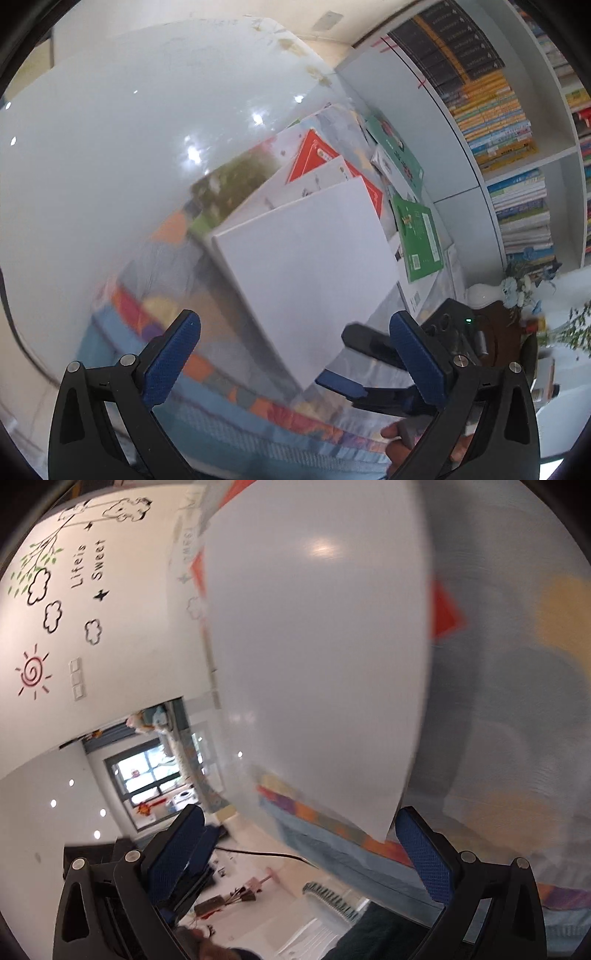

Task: Organize books
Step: 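Set the white book against the standing books and open the right gripper, then move the right gripper to the green contents-page workbook and grasp its edge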

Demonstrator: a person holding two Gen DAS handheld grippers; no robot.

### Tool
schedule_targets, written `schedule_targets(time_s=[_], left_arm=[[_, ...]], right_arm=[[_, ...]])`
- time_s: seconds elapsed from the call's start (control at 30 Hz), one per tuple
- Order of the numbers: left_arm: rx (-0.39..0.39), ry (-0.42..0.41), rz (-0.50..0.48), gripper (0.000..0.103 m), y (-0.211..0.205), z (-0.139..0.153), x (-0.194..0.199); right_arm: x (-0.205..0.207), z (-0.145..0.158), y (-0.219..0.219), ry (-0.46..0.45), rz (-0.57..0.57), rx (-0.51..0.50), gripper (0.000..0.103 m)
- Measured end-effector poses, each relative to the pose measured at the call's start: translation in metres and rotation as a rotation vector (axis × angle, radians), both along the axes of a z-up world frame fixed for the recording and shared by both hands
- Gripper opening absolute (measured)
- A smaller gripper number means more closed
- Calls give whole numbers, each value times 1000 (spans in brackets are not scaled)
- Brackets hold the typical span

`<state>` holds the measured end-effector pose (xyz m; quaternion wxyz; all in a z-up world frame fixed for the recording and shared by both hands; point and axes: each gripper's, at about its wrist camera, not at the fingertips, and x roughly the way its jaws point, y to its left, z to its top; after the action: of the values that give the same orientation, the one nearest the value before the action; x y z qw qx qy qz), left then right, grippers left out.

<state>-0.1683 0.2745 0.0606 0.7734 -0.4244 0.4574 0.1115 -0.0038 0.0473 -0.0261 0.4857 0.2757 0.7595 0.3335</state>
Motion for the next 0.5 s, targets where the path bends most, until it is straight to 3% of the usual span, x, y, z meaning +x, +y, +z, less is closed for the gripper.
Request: schedule_targets(time_s=[0.13,0.27,0.33,0.4,0.43,0.5], left_arm=[[14,-32,-113,102,8,7,43],[39,-72,-301,102,-7,22,108],[-38,-68,-362,102,-19,15,143],[-226,-49,-351,102,-32,-8,171],[-270,-38,-341,102,-38,-16,178],[-281,-23,-316,102,-53,-28,187]], right_arm=[[2,7,2,-46,-4,-5,103],[8,19,-47,-69,-128,12,103],[14,31,-75,-104,-229,33,103],[27,42,-110,-167,-372,65,103],[33,45,-124,-192,-449,84,103],[50,41,-151,-197,-599,122,103]])
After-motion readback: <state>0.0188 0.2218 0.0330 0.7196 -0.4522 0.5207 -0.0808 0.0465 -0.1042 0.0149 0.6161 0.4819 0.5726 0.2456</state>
